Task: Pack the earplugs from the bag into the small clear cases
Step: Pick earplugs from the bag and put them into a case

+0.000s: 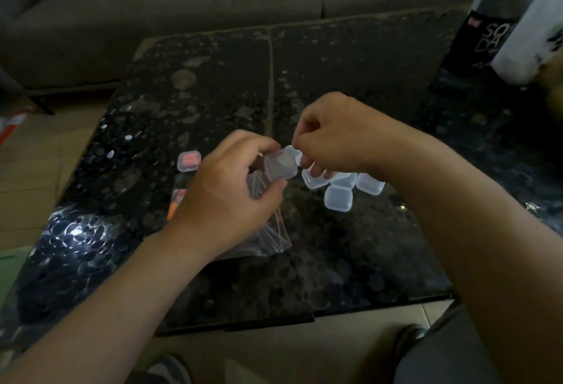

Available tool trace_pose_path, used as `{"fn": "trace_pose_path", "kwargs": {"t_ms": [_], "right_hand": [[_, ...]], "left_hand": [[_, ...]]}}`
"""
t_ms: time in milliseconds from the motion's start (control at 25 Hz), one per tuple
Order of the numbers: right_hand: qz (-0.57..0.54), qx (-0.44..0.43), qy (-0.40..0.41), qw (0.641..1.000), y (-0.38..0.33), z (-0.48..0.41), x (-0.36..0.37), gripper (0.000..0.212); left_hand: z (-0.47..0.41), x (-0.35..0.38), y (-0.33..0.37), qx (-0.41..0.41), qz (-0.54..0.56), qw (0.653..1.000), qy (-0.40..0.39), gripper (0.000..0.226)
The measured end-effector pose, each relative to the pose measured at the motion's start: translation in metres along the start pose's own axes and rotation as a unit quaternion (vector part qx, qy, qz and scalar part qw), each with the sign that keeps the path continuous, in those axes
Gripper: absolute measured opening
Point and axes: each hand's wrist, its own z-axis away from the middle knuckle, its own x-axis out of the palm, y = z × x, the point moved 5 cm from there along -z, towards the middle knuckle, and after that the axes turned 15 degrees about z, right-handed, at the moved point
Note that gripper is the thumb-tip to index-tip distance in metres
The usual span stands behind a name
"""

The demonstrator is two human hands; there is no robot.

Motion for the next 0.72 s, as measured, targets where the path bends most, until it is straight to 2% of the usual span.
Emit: {"fn": "trace_pose_path", "kwargs": {"t_ms": [120, 200, 360, 520, 600, 720], "right_hand": [[-0.122, -0.026, -0.053, 0.991, -0.01, 0.005, 0.008, 0.015], [-0.154, -0.049, -0.069, 0.984, -0.017, 0.006, 0.016, 0.007], [-0.2, -0.062, -0.081, 0.974, -0.028, 0.005, 0.032, 0.014], [-0.345, -0.046, -0.113, 0.93, -0.037, 0.006, 0.038, 0.018], [-0.394, -0.036, -0.121, 0.91, -0.042, 0.006, 0.04, 0.019], [-0.403, -0.027, -0.103, 0.909, -0.05, 0.006, 0.044, 0.018]], "left_hand": [[0.002, -0.017, -0.004, -0.007, 0.017, 1.0, 0.016, 0.03], [0.005, -0.026, -0.007, -0.012, 0.032, 0.999, 0.02, 0.028], [0.01, -0.036, -0.011, -0.037, 0.076, 0.996, 0.013, 0.031], [0.009, -0.049, -0.013, -0.11, 0.216, 0.97, 0.033, 0.037], [0.01, -0.056, -0.013, -0.137, 0.233, 0.961, 0.062, 0.032], [0.011, -0.059, -0.014, -0.165, 0.246, 0.952, 0.083, 0.03]]}}
